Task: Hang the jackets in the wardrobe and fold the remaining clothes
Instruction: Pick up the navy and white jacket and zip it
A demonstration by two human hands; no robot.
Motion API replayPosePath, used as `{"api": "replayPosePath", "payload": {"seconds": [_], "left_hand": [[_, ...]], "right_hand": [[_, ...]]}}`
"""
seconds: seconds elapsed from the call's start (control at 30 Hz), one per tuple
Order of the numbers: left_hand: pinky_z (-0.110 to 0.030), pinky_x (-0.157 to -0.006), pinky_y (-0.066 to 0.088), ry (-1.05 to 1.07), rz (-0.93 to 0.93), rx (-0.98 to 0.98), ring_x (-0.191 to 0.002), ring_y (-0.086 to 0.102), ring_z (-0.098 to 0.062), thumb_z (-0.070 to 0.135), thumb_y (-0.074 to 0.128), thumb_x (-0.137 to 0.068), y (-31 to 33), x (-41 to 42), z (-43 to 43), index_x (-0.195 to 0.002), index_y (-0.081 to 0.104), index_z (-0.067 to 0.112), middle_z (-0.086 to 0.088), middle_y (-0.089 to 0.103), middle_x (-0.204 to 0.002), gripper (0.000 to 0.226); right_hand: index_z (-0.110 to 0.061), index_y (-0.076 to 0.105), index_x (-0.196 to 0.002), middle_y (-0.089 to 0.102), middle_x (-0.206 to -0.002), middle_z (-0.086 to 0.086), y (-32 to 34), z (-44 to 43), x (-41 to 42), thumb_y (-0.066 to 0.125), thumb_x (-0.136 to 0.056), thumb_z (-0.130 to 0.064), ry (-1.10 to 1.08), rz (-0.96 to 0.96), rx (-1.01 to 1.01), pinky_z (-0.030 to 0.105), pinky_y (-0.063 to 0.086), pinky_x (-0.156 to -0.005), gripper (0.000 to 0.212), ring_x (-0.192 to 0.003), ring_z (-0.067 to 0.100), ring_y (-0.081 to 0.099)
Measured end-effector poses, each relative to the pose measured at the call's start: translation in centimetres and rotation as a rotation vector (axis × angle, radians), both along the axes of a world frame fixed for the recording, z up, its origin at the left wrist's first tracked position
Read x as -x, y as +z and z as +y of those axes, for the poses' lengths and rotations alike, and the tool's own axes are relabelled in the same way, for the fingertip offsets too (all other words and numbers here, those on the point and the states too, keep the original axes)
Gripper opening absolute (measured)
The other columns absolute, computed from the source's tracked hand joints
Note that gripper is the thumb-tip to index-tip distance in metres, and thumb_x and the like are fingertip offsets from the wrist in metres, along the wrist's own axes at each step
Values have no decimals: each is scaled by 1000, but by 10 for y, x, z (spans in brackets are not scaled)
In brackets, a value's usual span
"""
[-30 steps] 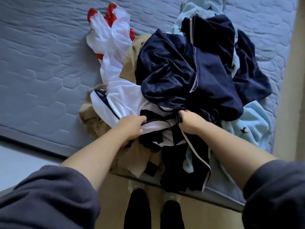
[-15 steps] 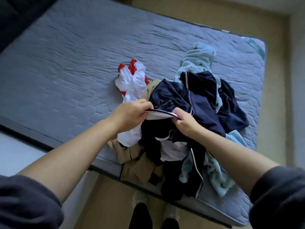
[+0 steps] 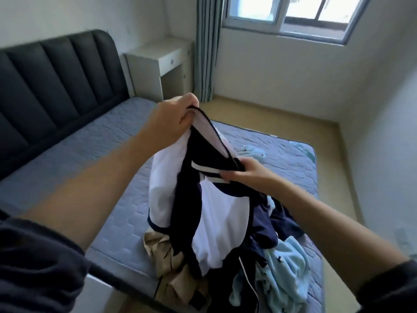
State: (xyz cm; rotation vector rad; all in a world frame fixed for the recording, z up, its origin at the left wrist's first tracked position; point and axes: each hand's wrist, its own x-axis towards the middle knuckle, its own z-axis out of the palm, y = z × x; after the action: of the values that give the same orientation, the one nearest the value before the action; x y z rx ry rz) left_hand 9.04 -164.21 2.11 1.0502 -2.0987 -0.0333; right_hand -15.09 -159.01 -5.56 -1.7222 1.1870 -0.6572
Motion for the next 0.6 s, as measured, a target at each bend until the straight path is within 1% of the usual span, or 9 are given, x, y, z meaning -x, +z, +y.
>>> {"api": "replayPosePath", "payload": {"seconds": [0.07, 0.13, 0.2, 0.27, 0.37, 0.43, 0.47, 0.53, 0.6], "left_hand": [[-34, -66, 42, 86, 18, 41, -78, 59, -31, 16, 45, -83, 30, -2, -1, -103, 59, 9, -11, 64, -87, 25], [-36, -68, 46, 171, 14, -7, -80, 60, -31, 22, 43, -82, 46, -9, 0, -102, 60, 13, -11, 65, -87, 28], [-36, -68, 46, 196, 20, -84, -78, 59, -29, 23, 44, -80, 49, -15, 4, -96, 60, 14, -9, 65, -82, 25], [-31, -65, 40, 209, 29, -144, -75, 58, -26, 18, 50, -82, 42, -16, 7, -90, 61, 13, -6, 62, -76, 14], [-29, -57, 33, 243, 11, -214, -72, 54, -25, 12, 55, -85, 27, -17, 8, -83, 59, 9, -5, 58, -72, 6], [-31, -55, 31, 260, -11, -296, -71, 54, -26, 13, 55, -84, 20, -16, 8, -76, 54, 10, -4, 55, -69, 9], [-31, -56, 31, 260, -24, -342, -72, 55, -27, 14, 56, -83, 18, -14, 9, -72, 51, 13, -3, 54, -68, 13], [-28, -59, 33, 238, -14, -362, -73, 54, -23, 12, 59, -81, 15, -8, 13, -70, 49, 20, -1, 54, -72, 17], [-23, -64, 38, 189, 75, -308, -73, 56, -14, 11, 62, -80, 18, -4, 21, -81, 55, 22, 1, 58, -83, 14]], "right_hand": [[-19, 71, -83, 62, -75, -13, 0, 10, 13, 74, -81, -30, -13, 94, -75, 23, 44, -72, 13, -73, 3, 57], [-7, 69, -81, 59, -70, -9, 11, 12, 24, 71, -86, -19, -144, 65, -26, 25, 40, -67, 12, -67, 2, 52], [-11, 67, -76, 61, -67, -7, 36, 14, 25, 66, -88, -12, -313, -69, 51, 24, 40, -61, 12, -60, 2, 53], [-9, 69, -79, 66, -75, 3, 66, 15, 20, 63, -89, -10, -406, -264, 57, 26, 44, -62, 11, -65, 10, 58], [-7, 71, -82, 72, -74, 6, 108, 19, 4, 63, -89, -13, -406, -496, -31, 23, 52, -58, 12, -61, 16, 66], [-7, 71, -84, 72, -73, 8, 135, 22, -10, 65, -88, -19, -406, -586, -93, 24, 54, -56, 14, -59, 18, 67], [-7, 71, -84, 71, -75, 9, 148, 21, -16, 66, -88, -22, -421, -622, -111, 25, 54, -58, 16, -61, 20, 67], [-7, 70, -87, 68, -83, 12, 172, 19, -27, 66, -87, -27, -454, -672, -133, 31, 53, -72, 21, -71, 24, 64], [-6, 69, -100, 66, -96, 15, 192, 19, -35, 63, -87, -29, -468, -706, -158, 37, 50, -88, 27, -85, 27, 61]]}}
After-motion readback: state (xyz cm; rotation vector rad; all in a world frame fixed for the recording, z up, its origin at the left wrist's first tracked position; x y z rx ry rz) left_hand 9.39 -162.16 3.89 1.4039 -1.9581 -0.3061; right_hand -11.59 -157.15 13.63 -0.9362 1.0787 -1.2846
